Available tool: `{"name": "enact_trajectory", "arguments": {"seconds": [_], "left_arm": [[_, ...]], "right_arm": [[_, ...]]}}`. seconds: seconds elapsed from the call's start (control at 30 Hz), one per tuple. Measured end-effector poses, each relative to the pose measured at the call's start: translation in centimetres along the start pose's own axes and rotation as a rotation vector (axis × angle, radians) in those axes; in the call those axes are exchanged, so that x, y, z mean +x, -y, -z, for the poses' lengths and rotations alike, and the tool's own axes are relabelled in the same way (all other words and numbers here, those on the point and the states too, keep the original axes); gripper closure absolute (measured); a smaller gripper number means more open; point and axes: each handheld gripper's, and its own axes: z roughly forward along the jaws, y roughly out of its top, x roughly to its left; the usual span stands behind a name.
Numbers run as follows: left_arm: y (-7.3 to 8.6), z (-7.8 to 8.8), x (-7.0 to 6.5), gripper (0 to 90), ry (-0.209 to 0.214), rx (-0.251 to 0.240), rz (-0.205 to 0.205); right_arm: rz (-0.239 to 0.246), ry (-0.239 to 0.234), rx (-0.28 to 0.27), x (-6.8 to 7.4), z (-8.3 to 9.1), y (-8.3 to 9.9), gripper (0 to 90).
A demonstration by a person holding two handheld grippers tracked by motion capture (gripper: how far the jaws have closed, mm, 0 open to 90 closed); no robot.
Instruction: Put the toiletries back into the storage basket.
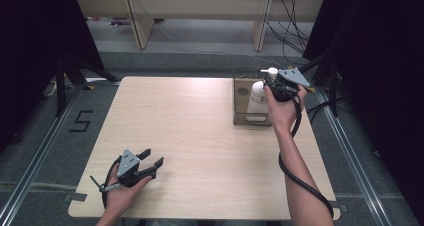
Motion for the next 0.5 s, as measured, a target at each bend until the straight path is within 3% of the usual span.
{"name": "enact_trajectory", "arguments": {"seconds": [0.07, 0.43, 0.5], "left_arm": [[0.00, 0.00, 0.00, 39.1, 0.000, 0.000, 0.000], [-0.01, 0.00, 0.00, 39.1, 0.000, 0.002, -0.004], [0.00, 0.01, -0.01, 39.1, 0.000, 0.001, -0.003]], "right_arm": [[-0.017, 0.005, 0.002, 0.11, 0.09, 0.09, 56.4], [0.017, 0.018, 0.016, -0.28, 0.21, 0.44, 42.2], [0.002, 0.023, 0.025, -0.27, 0.31, 0.55, 40.6]]}}
